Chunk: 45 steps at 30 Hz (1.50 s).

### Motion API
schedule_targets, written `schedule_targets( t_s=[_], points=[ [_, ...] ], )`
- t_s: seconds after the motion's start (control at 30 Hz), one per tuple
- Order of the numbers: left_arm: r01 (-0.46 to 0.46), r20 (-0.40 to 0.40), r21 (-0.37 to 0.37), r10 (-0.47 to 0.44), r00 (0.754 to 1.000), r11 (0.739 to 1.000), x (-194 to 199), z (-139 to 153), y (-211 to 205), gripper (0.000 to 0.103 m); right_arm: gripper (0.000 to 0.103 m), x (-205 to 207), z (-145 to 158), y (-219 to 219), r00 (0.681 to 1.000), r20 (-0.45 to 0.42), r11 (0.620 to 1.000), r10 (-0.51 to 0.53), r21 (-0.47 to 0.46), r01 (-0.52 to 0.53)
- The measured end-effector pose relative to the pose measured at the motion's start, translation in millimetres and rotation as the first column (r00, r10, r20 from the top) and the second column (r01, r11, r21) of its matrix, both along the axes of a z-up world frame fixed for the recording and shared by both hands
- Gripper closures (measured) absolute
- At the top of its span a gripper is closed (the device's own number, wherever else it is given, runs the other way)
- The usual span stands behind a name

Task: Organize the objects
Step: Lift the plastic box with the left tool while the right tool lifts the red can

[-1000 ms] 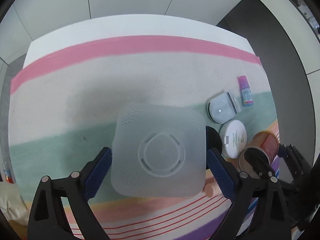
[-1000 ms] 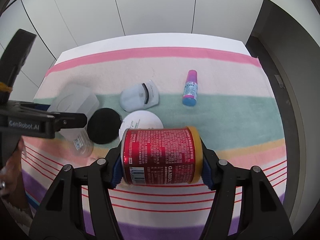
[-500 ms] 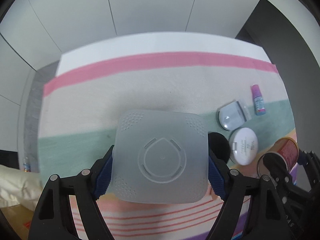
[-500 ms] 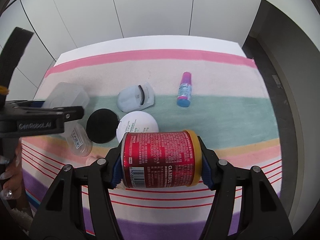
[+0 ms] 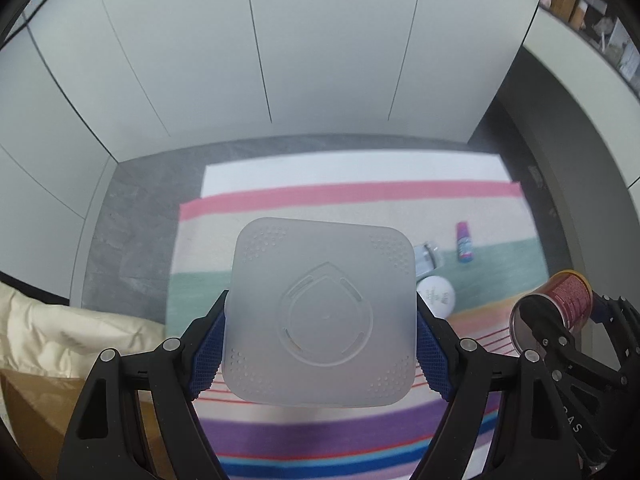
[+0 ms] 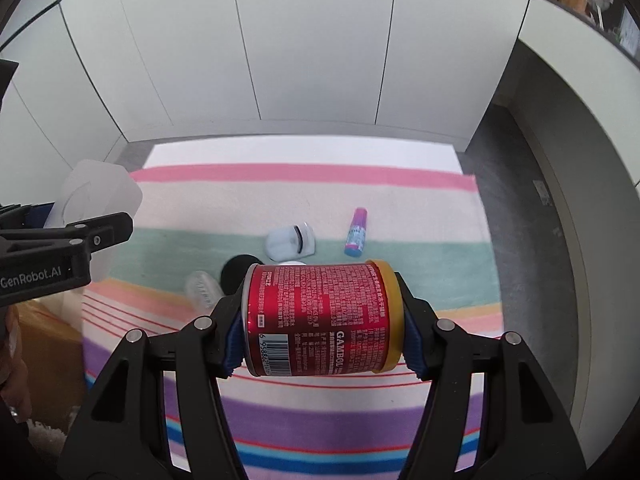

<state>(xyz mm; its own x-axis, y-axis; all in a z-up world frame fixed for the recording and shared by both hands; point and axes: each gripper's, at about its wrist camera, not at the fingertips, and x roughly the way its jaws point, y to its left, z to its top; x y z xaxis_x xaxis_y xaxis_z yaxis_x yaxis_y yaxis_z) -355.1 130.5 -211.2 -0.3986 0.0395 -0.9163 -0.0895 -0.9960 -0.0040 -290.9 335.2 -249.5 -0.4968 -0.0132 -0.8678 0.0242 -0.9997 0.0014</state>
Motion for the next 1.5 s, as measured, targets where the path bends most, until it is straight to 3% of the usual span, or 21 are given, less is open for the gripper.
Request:
schedule_targets(
  t_s=[0.33,0.43,0.63,0.97,1.23,1.5],
  points=[
    [-0.044,-0.076,0.074,0.049,0.996,0.996,50,105,-20,0.021,0.039,32,125,-11,0.993,-0.115,0.999,0.040,0.012,-0.039],
    [-0.057,-0.120,0.063,0.064,0.991,0.996,70,136,-28,0.021,0.039,45,160,-20,0.986,-0.149,0.997,0.077,0.021,-0.075],
    [-0.060,-0.190,0.056,0.070,0.979,0.997,99,179,-34,0.021,0.039,64,202,-30,0.977,-0.195,0.996,0.090,0.021,-0.088],
    [-0.058,-0.219,0.071,0.073,0.973,0.996,123,204,-35,0.021,0.039,80,215,-37,0.971,-0.215,0.994,0.106,0.036,-0.100],
    [-0.052,-0.209,0.088,0.069,0.975,0.995,137,195,-31,0.021,0.039,94,222,-28,0.968,-0.234,0.996,0.087,0.051,-0.077],
    [-0.048,-0.215,0.110,0.071,0.974,0.993,184,189,-35,0.021,0.039,140,213,-17,0.965,-0.255,0.998,0.063,0.045,-0.053]
  ],
)
